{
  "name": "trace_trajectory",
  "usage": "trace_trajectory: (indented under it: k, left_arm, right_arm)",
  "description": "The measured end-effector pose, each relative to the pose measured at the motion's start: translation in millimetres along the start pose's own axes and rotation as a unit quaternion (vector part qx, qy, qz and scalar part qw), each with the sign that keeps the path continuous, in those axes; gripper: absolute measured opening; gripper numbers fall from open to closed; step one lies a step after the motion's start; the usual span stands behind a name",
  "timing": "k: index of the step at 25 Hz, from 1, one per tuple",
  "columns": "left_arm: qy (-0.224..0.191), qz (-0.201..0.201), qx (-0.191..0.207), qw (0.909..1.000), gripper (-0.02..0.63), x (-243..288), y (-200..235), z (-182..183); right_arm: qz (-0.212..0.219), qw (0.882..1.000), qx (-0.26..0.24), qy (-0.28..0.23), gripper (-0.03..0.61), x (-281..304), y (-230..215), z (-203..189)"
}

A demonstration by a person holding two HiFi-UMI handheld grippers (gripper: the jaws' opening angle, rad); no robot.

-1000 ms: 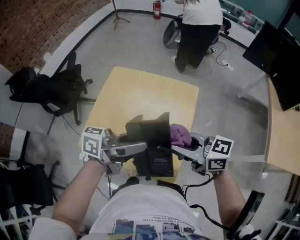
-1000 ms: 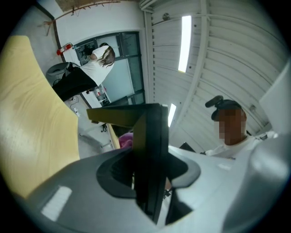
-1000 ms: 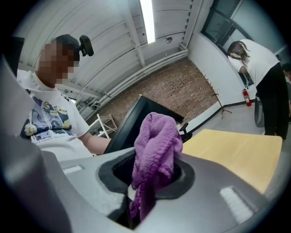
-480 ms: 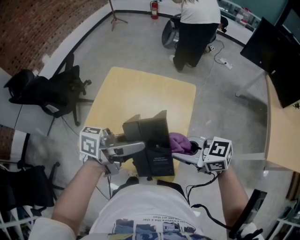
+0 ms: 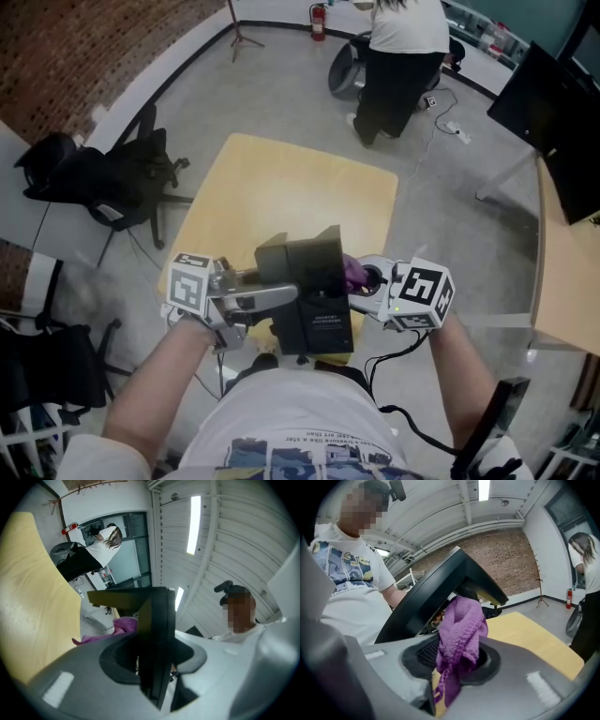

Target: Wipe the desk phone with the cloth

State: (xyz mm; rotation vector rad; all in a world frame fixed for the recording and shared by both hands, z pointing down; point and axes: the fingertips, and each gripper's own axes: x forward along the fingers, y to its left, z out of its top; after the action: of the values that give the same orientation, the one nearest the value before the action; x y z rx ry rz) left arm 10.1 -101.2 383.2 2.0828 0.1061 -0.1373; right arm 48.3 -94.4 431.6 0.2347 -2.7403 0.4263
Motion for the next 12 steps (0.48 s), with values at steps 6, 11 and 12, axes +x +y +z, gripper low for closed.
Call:
trace_trajectory:
  k: [6, 11, 12]
  left_arm:
    - [-0.025, 0.010, 0.003, 0.9996, 0.181, -10.5, 2.0, 11.3]
    - [-0.044, 0.019, 0.002, 0.9988, 0.181, -18.3, 7.2, 19.7]
    - [-0.048, 0.022, 0.001, 0.9986, 0.181, -18.5, 8.8, 21.0]
  right_arm:
    - [0.027, 0.998, -0.005, 0.049, 0.100, 5.7, 23.7, -29.9]
    - [0.041, 0.996, 0.003, 0.080, 0.100, 5.8, 45.6, -57.4]
    - [0.041, 0.996, 0.007, 0.085, 0.100, 3.7, 49.5, -62.9]
